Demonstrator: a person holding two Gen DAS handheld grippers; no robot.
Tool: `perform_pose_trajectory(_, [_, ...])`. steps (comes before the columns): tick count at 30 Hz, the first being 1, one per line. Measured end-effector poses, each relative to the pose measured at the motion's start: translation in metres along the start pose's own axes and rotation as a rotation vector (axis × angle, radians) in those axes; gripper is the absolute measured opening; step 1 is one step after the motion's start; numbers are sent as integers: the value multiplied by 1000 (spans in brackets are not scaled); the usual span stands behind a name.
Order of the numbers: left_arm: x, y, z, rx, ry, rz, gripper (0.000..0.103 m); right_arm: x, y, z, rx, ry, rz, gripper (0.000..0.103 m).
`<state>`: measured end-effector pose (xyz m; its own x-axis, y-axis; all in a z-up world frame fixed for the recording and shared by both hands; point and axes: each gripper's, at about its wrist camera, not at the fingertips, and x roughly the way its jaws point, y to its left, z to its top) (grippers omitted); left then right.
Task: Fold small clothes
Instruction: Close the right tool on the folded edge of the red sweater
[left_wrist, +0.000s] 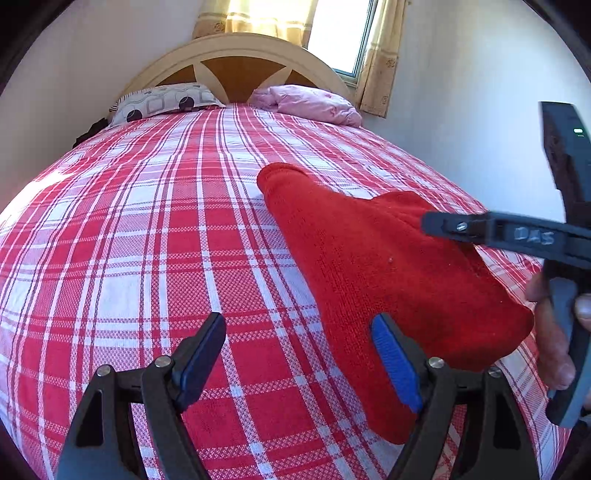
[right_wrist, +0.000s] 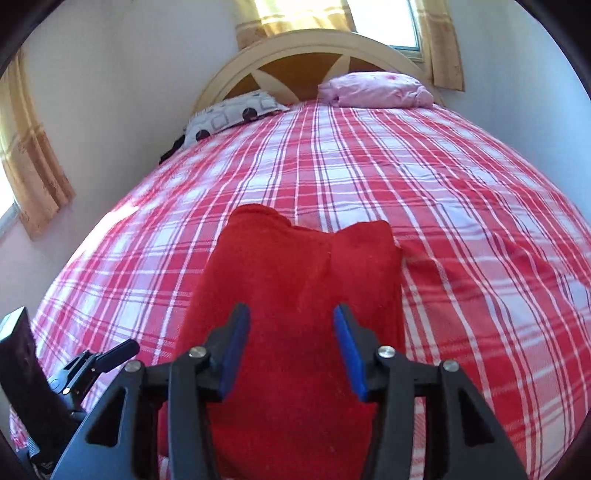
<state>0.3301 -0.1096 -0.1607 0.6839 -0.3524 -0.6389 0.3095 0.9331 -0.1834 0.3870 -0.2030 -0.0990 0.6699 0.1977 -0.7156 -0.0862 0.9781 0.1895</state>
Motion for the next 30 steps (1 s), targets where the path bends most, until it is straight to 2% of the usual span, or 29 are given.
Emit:
perform_pose_trajectory(3, [7,3,-2,-7,23,-13,89,34,-13,-1,7,98,-105,49])
perform_pose_trajectory(4, [8,3,-4,-8,30,-28,89,43,-22,-2,31,124,-109,47])
perform_pose_trajectory(8, [6,3,-9,-4,37,-35,89,41,-41,-3,103,126,-51,47])
perform_pose_trajectory(10, [4,2,-10,-8,38,-32,89,37,-36,-4,78,120,-66,47])
perform_pose_trajectory(16, [-7,4,-11,-27,32,-25,89,-5,-27,-21,68,20,-79,49])
perform_pose_trajectory(20, [-20,2,-9,-41,-10,-44,89,-31,-22,-44,-10,-24,-150,48])
perform_pose_trajectory(25, [-14,-5,-3,-19,-9,-22,89,-45,-32,-68,7,2,-144,44])
perform_pose_trajectory(28, [-4,-9,-7,-4,27,-23,89,-38,-35,-80,4,51,-139,35])
perform_pose_trajectory(30, [2,-14,-13,33,59,8,89,-33,-40,-86,10,65,-138,33])
